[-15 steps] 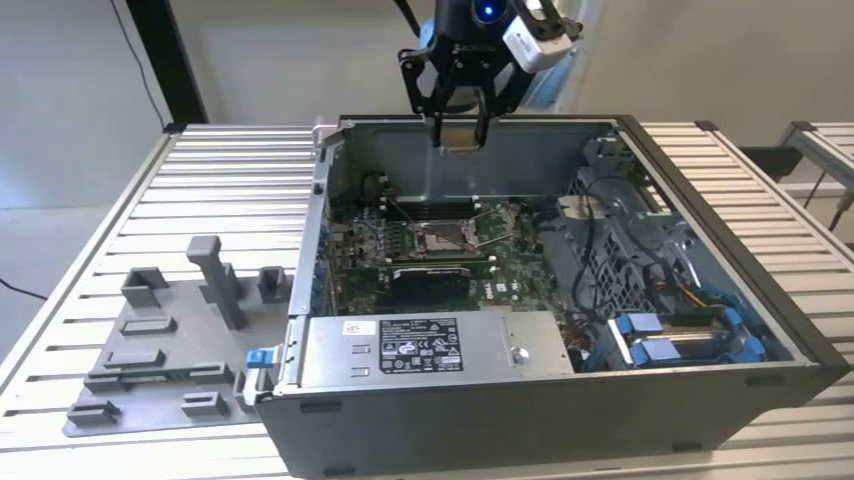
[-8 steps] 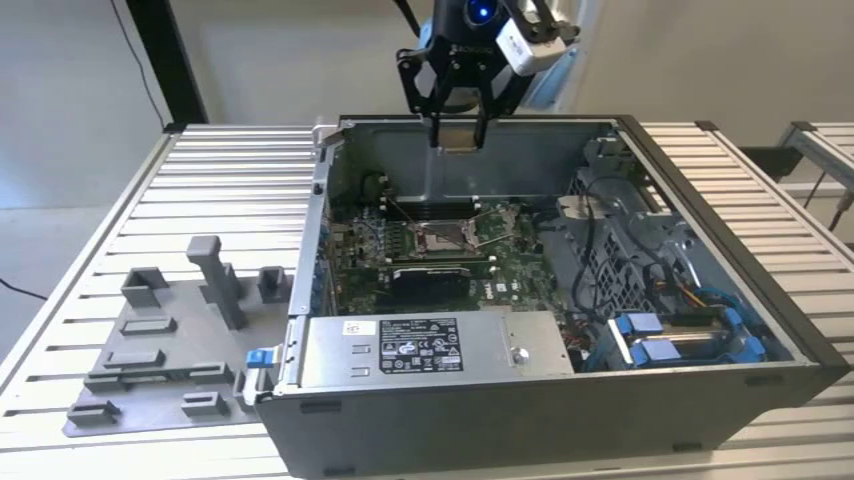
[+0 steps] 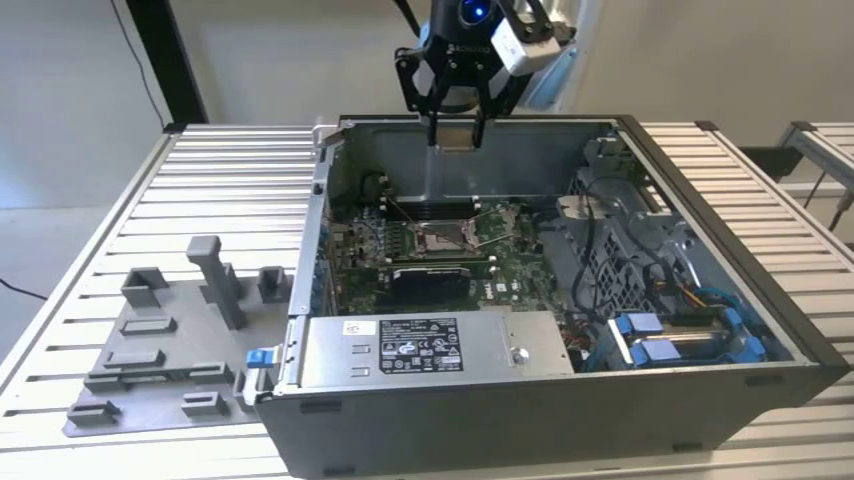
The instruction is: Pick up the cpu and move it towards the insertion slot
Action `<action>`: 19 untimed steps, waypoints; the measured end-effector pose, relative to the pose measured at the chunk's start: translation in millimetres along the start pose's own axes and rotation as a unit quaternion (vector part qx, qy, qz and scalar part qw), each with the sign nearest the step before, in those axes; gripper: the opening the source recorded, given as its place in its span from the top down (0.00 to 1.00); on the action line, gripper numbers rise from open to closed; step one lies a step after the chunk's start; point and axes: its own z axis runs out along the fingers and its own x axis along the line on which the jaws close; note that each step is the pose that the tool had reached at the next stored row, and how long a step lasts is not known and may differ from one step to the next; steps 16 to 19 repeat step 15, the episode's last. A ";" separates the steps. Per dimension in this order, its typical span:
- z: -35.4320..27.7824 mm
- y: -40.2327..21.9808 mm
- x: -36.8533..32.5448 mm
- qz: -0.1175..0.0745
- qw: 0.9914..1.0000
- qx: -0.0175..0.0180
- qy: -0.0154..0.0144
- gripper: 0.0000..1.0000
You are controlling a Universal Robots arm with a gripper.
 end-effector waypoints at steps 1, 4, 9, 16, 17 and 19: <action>0.1 1.1 0.1 0.001 1.000 0.000 0.000 1.00; 0.4 4.5 0.5 0.003 1.000 0.000 0.000 1.00; 0.6 9.2 1.0 0.005 1.000 0.000 0.000 1.00; 0.6 9.5 1.0 0.005 1.000 0.000 0.000 1.00; 0.6 9.5 1.0 0.005 1.000 0.000 0.000 1.00; 0.6 9.5 1.0 0.005 1.000 0.000 0.000 1.00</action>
